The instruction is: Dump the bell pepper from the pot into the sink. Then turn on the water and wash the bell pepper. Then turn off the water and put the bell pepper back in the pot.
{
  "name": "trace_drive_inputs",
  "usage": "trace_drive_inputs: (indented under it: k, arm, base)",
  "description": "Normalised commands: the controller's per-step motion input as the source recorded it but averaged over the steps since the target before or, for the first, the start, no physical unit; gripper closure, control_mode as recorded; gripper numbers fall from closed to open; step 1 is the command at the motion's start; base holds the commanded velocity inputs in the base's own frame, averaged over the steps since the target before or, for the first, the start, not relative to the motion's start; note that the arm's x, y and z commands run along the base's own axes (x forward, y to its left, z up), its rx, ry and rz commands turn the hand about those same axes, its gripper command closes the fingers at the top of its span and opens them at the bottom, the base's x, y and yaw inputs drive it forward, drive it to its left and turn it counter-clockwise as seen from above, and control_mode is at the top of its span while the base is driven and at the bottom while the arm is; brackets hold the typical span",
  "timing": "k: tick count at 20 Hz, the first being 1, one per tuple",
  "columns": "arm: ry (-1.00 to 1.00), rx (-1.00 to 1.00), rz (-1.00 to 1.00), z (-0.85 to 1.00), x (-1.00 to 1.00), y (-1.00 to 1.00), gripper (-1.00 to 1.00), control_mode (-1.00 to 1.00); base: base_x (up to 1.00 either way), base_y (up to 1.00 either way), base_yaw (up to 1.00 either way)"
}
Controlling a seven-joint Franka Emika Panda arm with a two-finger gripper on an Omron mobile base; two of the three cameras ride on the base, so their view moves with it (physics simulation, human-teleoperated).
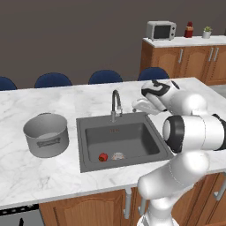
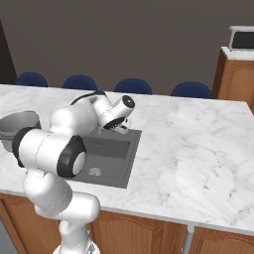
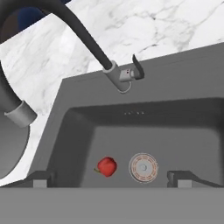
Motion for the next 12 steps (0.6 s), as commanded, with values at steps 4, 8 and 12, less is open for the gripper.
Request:
trace_drive_inputs:
  k: [4, 8, 12]
  arm:
    - [0.00, 0.00, 0.03, -0.15, 0.18, 0.00, -1.00, -1.00]
    - [0.00, 0.00, 0.03, -0.18, 0.17, 0.01, -1.00, -1.00]
    - [-0.01, 0.00, 0.02, -0.16, 0.16, 0.03, -1.00, -1.00]
  base:
    - [0.00, 0.00, 0.00]
    - [0.00, 0.00, 0.00]
    - [0.00, 0.00, 0.00]
